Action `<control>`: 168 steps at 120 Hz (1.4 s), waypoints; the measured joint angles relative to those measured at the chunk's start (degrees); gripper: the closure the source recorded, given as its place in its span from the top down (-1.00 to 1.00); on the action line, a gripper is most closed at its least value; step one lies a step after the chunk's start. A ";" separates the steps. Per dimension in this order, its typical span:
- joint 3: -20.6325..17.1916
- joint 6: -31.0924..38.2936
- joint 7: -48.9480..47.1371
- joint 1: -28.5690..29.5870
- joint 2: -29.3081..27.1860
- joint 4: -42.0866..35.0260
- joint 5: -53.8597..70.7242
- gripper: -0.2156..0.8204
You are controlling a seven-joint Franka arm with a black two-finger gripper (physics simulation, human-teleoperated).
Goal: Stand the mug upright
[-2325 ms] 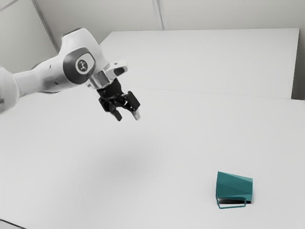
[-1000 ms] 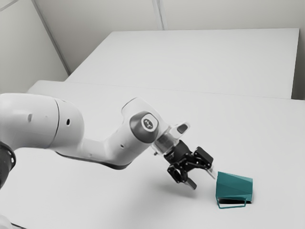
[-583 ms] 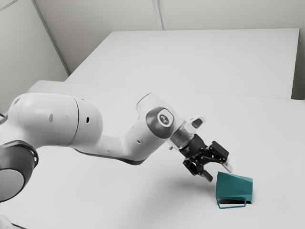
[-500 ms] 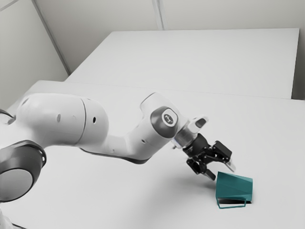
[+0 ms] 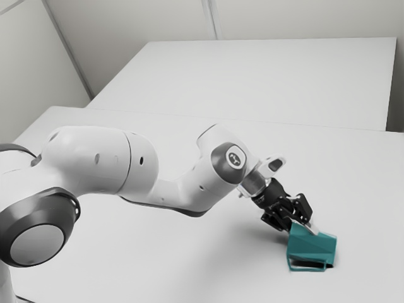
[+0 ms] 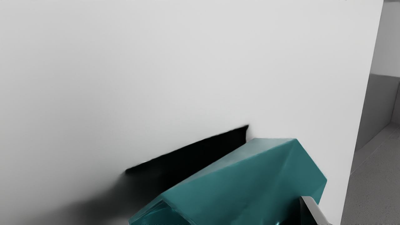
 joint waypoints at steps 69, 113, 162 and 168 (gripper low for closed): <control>-0.32 0.71 -1.04 -2.28 -4.13 0.04 1.92 -0.94; -0.31 2.02 -5.81 -2.20 -9.32 -0.43 12.97 -0.93; 0.39 0.66 -11.49 6.99 -16.28 -7.87 33.55 -0.93; 0.44 0.19 -12.07 8.51 -16.74 -8.36 36.17 -0.93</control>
